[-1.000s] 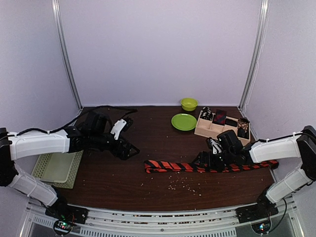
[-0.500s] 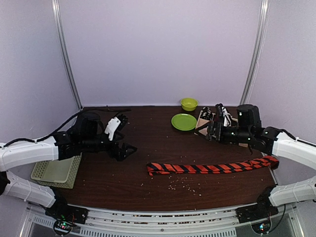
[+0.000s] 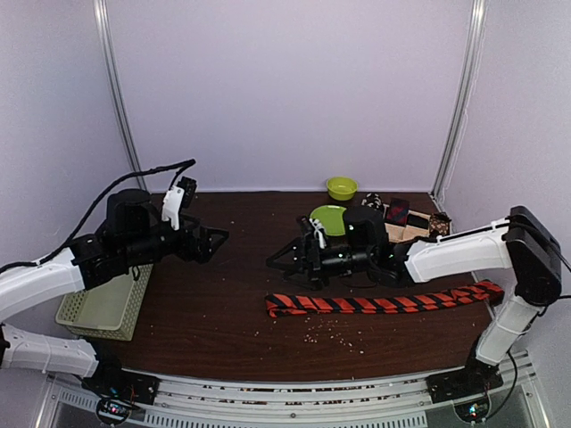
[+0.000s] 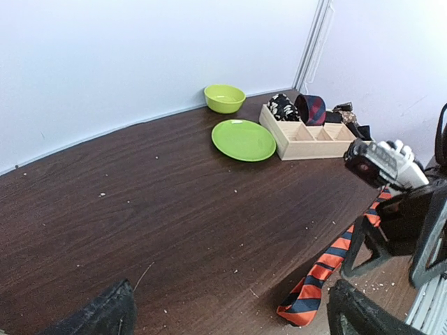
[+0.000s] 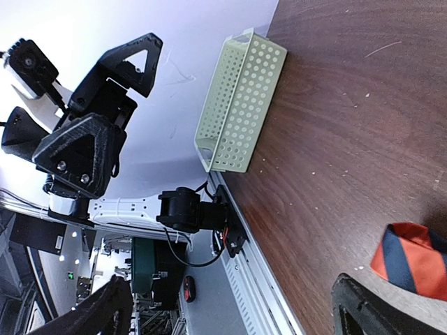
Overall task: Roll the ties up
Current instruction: Move the tie to the center of the board.
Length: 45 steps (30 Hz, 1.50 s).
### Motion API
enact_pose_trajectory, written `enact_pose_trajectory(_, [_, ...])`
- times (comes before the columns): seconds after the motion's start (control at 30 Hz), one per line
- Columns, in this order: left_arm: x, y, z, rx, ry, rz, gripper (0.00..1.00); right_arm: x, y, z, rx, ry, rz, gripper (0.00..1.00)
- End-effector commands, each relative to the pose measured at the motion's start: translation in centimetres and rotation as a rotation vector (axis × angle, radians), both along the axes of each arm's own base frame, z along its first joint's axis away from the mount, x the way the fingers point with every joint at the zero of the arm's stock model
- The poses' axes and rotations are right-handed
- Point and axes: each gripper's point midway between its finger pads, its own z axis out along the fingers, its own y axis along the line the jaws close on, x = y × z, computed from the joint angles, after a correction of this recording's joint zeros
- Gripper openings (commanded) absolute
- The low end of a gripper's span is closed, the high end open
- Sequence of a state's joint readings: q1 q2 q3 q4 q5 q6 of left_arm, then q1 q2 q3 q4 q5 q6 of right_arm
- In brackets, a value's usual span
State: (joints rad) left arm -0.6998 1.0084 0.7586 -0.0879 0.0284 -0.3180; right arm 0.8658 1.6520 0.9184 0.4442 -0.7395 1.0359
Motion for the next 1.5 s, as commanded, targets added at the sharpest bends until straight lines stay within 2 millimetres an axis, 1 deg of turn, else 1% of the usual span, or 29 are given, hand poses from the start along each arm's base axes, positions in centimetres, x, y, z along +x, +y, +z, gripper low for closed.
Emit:
enact_pose_trajectory(0.0, [0.3,-0.6,-0.2,-0.021,0.061,-0.005,0.98,-0.9,3.9,1.3,0.091,0.040,0.071,1.00])
enact_pose_trajectory(0.1, [0.3,-1.0,-0.9,-0.022,0.086,-0.015,0.98,-0.8,5.5,-0.3,0.070,0.060,0.084,1.00])
enact_pose_trajectory(0.23, [0.3,-1.1,-1.1,-0.031,0.088,-0.018,0.98,-0.1,6.7,-2.8,0.037,0.084,0.076,1.00])
enact_pose_trajectory(0.27, [0.3,-1.1,-1.2,-0.030,0.088,-0.017,0.98,0.2,7.0,-4.2,0.016,0.099,0.072,1.00])
enact_pose_trajectory(0.3, [0.3,-1.1,-1.4,-0.028,0.090,-0.017,0.98,0.3,7.1,-4.8,0.008,0.105,0.070,1.00])
enact_pose_trajectory(0.37, [0.3,-1.1,-1.8,-0.015,0.099,-0.015,0.98,0.5,7.4,-7.3,-0.023,0.141,0.065,1.00])
enact_pose_trajectory(0.43, [0.3,-1.0,-2.2,-0.004,0.107,-0.013,0.98,0.6,7.6,-9.3,-0.034,0.170,0.058,0.99])
enact_pose_trajectory(0.53, [0.3,-0.9,-2.5,0.002,0.110,-0.008,0.98,0.8,8.1,-11.8,-0.035,0.212,0.058,0.99])
enact_pose_trajectory(0.6, [0.3,-0.7,-2.6,0.010,0.111,0.000,0.98,0.9,8.5,-12.9,-0.025,0.234,0.058,0.99])
enact_pose_trajectory(0.67, [0.3,-0.6,-2.8,0.018,0.115,0.004,0.98,1.1,8.9,-13.5,-0.016,0.249,0.057,0.99])
enact_pose_trajectory(0.77, [0.3,-0.4,-3.1,0.034,0.125,0.009,0.98,0.7,9.3,-13.6,-0.001,0.267,0.057,0.99])
enact_pose_trajectory(0.83, [0.2,-0.2,-3.2,0.043,0.126,0.010,0.98,0.4,9.5,-12.7,0.015,0.267,0.059,1.00])
enact_pose_trajectory(0.9, [0.1,-0.2,-3.2,0.047,0.122,0.008,0.98,0.0,9.6,-11.0,0.039,0.254,0.064,1.00])
enact_pose_trajectory(1.03, [0.1,-0.1,-3.1,0.049,0.119,0.008,0.98,-0.3,9.5,-6.4,0.086,0.191,0.074,0.99])
enact_pose_trajectory(1.13, [0.3,-0.1,-3.1,0.052,0.114,0.016,0.98,0.1,9.6,-4.8,0.059,0.145,0.068,1.00])
enact_pose_trajectory(1.2, [0.4,0.0,-3.0,0.055,0.112,0.020,0.98,0.1,10.1,-4.9,0.032,0.134,0.071,1.00])
enact_pose_trajectory(1.4, [0.6,0.0,-3.0,0.066,0.111,0.026,0.98,0.1,12.5,-8.0,-0.027,0.183,0.080,1.00])
enact_pose_trajectory(1.47, [0.6,0.0,-2.9,0.064,0.111,0.027,0.98,0.4,13.2,-8.7,-0.022,0.191,0.074,1.00])
